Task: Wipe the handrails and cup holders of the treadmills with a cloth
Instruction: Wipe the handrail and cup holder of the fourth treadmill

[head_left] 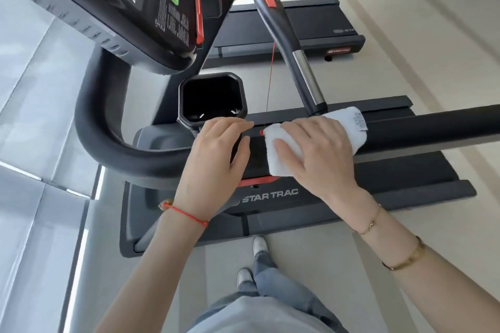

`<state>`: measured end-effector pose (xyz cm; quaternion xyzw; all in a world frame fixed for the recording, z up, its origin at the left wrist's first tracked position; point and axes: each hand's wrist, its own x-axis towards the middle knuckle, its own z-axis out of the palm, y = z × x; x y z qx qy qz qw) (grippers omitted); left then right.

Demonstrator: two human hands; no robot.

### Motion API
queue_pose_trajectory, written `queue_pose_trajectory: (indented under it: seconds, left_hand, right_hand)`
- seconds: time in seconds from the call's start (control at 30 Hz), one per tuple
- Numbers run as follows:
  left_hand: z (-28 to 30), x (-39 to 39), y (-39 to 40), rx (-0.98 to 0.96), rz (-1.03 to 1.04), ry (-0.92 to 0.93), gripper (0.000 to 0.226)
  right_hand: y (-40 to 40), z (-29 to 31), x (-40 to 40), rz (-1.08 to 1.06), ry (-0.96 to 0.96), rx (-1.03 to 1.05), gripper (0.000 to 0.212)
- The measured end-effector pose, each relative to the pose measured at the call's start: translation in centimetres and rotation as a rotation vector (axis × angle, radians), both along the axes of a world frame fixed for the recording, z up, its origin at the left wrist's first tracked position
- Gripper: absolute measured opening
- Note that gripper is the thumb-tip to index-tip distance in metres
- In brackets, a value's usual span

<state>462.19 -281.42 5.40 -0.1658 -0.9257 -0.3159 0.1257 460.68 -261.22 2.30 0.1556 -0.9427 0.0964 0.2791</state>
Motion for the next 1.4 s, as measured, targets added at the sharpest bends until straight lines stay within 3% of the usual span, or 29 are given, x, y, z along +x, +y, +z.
queue_pose_trajectory:
  seconds: [0.17,0.63,1.4]
  left_hand:
    - [-0.1,0.2,1.7,-0.011,-0.064,-0.029,0.027]
    - [-0.2,-0.5,11.3,-0.089,-0.175,-0.075,0.031]
    - [-0.1,-1.9,37.0,-0.118,-0.150,-0.082,0.031]
  right_hand:
    - [2.0,-0.7,0.4,0.087,0.050,0.014,0.041]
    - [14.9,-2.4,0.0,-0.124,0.079,-0.032,0.043]
    - [42.7,-1.0,-1.6,-0.015,-0.060,-0.157,0.040]
